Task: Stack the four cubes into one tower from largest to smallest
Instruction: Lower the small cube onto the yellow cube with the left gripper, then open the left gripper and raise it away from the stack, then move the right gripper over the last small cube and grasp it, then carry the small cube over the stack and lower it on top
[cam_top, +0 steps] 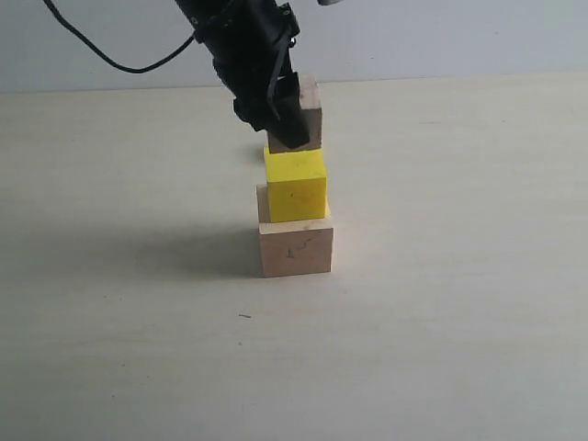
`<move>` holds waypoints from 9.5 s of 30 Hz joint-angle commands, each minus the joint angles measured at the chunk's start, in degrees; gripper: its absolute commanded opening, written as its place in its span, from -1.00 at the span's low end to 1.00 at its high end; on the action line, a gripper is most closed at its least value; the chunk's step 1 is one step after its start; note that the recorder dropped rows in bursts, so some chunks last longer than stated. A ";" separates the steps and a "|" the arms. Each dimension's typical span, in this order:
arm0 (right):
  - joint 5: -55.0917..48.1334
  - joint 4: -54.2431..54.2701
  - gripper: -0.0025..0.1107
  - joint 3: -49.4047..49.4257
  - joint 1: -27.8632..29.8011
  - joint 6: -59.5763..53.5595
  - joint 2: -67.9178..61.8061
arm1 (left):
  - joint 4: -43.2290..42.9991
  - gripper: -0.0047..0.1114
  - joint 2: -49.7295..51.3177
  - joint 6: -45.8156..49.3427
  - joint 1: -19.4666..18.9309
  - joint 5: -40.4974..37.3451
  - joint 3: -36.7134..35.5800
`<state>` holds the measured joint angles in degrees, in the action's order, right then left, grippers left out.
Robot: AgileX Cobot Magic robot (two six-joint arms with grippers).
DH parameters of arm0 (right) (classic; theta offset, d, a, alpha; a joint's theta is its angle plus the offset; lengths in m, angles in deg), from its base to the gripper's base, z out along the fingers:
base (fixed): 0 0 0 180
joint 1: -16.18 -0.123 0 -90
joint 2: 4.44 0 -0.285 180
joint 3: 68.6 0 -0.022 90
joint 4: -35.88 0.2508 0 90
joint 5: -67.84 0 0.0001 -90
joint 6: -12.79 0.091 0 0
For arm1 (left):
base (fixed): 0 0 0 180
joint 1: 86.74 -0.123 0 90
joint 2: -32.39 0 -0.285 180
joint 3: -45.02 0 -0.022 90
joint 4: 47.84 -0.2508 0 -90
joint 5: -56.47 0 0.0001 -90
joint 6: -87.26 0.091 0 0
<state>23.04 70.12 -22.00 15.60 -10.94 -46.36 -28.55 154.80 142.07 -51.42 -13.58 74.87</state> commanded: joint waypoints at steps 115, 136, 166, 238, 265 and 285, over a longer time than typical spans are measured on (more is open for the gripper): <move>-7.83 -12.43 0.70 -51.88 -14.06 8.96 -57.35 | -5.01 -0.90 -61.25 -34.31 -14.82 16.05 -48.82; -21.43 -21.47 0.70 -113.11 -19.60 13.71 -111.06 | -5.25 -0.90 -78.93 -37.27 -14.82 22.56 -72.44; -22.71 -25.23 0.70 -114.28 -23.26 19.10 -119.74 | -5.02 -0.90 -78.93 -40.20 -14.82 23.51 -73.67; -25.16 -30.71 -0.96 -101.25 -22.72 34.05 -80.46 | -4.77 -0.90 -103.61 -35.13 -14.82 32.04 -80.40; -25.16 -34.79 -0.96 -96.76 -26.18 29.29 -73.23 | -4.94 -0.90 -106.19 -35.53 -14.82 38.15 -83.90; -25.16 -34.67 -0.96 -85.61 -28.41 30.73 -61.69 | -4.70 -0.90 -106.19 -35.53 -14.82 38.86 -84.51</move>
<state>-2.57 35.34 -110.53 -12.67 19.29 -111.26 -33.48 48.98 106.95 -66.09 24.57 -9.46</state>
